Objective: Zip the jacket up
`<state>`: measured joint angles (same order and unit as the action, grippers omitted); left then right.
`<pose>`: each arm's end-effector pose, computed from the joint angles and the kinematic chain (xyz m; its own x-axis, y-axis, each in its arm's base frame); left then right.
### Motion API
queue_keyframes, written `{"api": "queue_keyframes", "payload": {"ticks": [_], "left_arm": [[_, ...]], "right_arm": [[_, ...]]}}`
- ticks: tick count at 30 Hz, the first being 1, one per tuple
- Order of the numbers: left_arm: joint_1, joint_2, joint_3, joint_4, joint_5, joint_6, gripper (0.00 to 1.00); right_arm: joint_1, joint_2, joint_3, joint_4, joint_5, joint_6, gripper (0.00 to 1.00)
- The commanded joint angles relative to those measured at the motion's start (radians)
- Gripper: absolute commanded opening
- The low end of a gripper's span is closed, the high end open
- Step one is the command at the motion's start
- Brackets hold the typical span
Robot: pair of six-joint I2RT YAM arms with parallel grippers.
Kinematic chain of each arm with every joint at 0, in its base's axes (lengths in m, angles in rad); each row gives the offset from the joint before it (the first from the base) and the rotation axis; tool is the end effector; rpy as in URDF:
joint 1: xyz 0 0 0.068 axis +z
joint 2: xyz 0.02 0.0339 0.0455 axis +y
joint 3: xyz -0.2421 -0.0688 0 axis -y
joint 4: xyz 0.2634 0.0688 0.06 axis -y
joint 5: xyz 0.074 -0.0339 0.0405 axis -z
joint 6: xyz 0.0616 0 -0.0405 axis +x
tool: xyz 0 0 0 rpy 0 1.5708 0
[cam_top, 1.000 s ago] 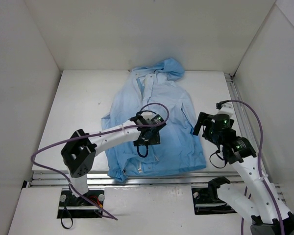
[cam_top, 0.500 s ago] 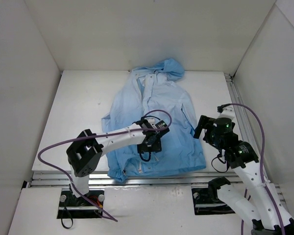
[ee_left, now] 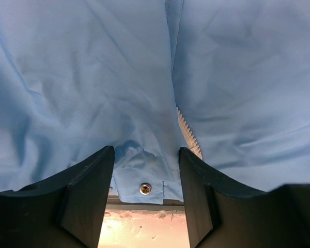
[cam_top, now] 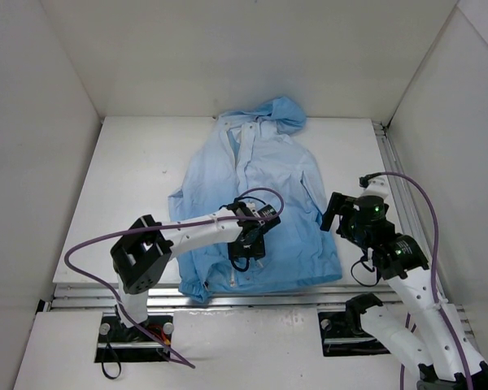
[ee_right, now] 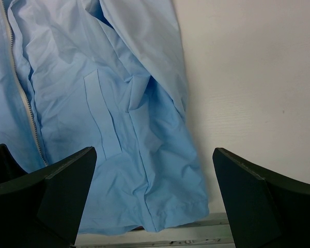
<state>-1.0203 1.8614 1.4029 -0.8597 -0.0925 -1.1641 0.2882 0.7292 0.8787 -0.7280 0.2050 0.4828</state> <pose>0.2067 -0.3259 0.1516 -0.9687 -0.1700 -0.1810 -0.1343 0.9717 -0.1942 0.1986 0.0458 0.2999 -0.5176 0.3206 -0.7933 0.1416 0.9464 0.2901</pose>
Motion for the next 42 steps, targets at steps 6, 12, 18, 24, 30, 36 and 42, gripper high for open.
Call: {"api": "queue_keyframes", "payload": {"ticks": [6, 12, 18, 24, 30, 36, 42], "left_arm": [[-0.006, -0.033, -0.013, 0.021, 0.033, -0.014, 0.43], [-0.006, -0.031, -0.024, 0.040, 0.040, -0.011, 0.21], [-0.006, -0.085, -0.061, 0.079, 0.013, -0.017, 0.00], [0.015, -0.218, -0.130, 0.126, -0.065, 0.015, 0.00], [0.051, -0.476, -0.370, 0.315, -0.092, 0.084, 0.00], [0.112, -0.715, -0.568, 0.487, -0.115, 0.245, 0.00], [0.164, -0.850, -0.630, 0.465, -0.128, 0.366, 0.00]], "right_arm": [[0.005, 0.012, 0.002, 0.032, -0.004, 0.007, 0.95], [0.002, 0.021, 0.000, 0.032, -0.001, 0.005, 0.95], [0.011, 0.024, 0.003, 0.036, -0.004, 0.002, 0.94], [0.014, 0.030, 0.028, 0.039, -0.033, -0.030, 0.93], [0.017, 0.064, 0.110, 0.041, -0.173, -0.091, 0.90], [0.081, 0.121, 0.143, 0.038, -0.273, -0.050, 0.81], [0.219, 0.197, 0.129, 0.041, -0.219, 0.057, 0.69]]}}
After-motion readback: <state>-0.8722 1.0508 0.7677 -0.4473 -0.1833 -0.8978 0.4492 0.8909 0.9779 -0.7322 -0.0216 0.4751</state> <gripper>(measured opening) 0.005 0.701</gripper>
